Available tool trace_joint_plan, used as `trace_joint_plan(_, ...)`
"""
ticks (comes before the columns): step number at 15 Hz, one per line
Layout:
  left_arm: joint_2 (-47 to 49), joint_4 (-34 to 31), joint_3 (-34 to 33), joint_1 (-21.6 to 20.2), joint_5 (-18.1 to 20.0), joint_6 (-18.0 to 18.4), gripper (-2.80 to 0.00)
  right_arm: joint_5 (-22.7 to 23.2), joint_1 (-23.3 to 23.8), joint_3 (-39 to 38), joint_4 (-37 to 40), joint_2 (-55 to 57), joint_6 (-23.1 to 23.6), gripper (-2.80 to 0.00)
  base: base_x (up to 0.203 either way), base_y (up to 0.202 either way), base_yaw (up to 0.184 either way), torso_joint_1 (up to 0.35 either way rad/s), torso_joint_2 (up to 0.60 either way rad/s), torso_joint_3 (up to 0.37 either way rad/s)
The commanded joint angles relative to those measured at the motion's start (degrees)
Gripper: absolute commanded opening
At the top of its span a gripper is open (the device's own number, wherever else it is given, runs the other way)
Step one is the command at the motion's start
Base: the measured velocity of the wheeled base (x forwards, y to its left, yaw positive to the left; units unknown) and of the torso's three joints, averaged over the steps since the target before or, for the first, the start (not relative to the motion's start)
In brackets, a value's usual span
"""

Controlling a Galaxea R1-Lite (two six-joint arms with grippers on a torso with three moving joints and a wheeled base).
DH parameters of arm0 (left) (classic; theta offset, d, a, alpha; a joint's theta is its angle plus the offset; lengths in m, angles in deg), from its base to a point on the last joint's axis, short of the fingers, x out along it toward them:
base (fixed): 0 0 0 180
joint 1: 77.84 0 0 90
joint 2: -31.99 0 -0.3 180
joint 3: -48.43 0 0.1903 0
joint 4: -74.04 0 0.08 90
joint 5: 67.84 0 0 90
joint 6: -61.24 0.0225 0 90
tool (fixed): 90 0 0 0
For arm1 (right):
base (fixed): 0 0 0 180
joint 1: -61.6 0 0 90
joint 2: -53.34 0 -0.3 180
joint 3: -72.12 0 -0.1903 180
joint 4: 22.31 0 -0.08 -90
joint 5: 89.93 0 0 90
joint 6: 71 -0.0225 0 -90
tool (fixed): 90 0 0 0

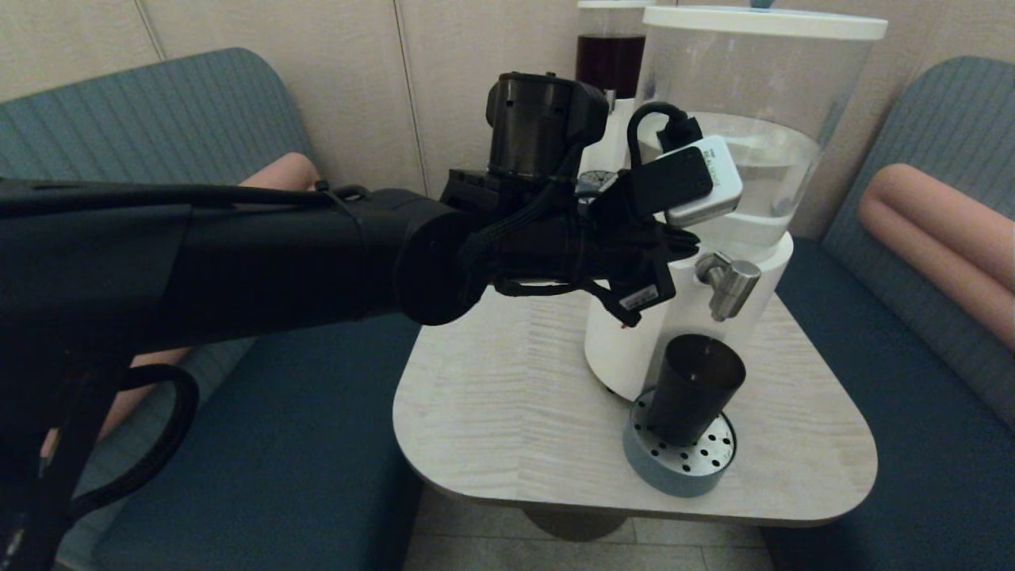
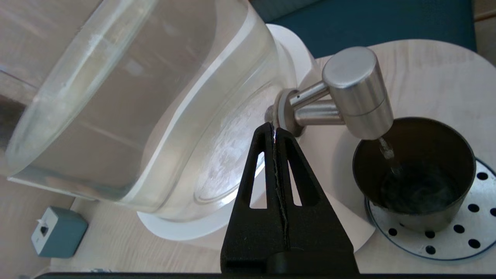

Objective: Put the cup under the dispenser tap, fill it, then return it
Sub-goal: Turn off the faucet

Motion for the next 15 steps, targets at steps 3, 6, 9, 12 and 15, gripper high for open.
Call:
trace_joint_plan(3,0.53,-0.10,0.31,0.77,0.24,-0.26,-2.80,0.02,-0.08,-0.80,-0.04,-0.04,0.03,-2.80,0.000,0.000,0.000,0.000,0.00,0.000)
trace_joint_plan(6,0.45,-0.36,0.31,1.35,0.53,-1.40,-2.80,0.02,-0.01,-0.88,-0.04,-0.04,0.03,-2.80,0.000,0.000,0.000,0.000,0.00,0.000)
trace_joint_plan(9,0.80,-0.37,0.31,1.55,0.53,-1.43,-2.80,0.02,-0.05,-0.85,-0.04,-0.04,0.03,-2.80,0.000,0.000,0.000,0.000,0.00,0.000)
trace_joint_plan(12,1.21,-0.37,0.98,1.86,0.53,-1.44,-2.80,0.02,-0.02,-0.87,-0.04,-0.04,0.03,-2.80,0.000,0.000,0.000,0.000,0.00,0.000)
trace_joint_plan(15,2.60,-0.54,3.50,1.90,0.53,-1.43,-2.80,0.02,-0.01,-0.88,-0.04,-0.04,0.03,-2.80,0.000,0.000,0.000,0.000,0.00,0.000)
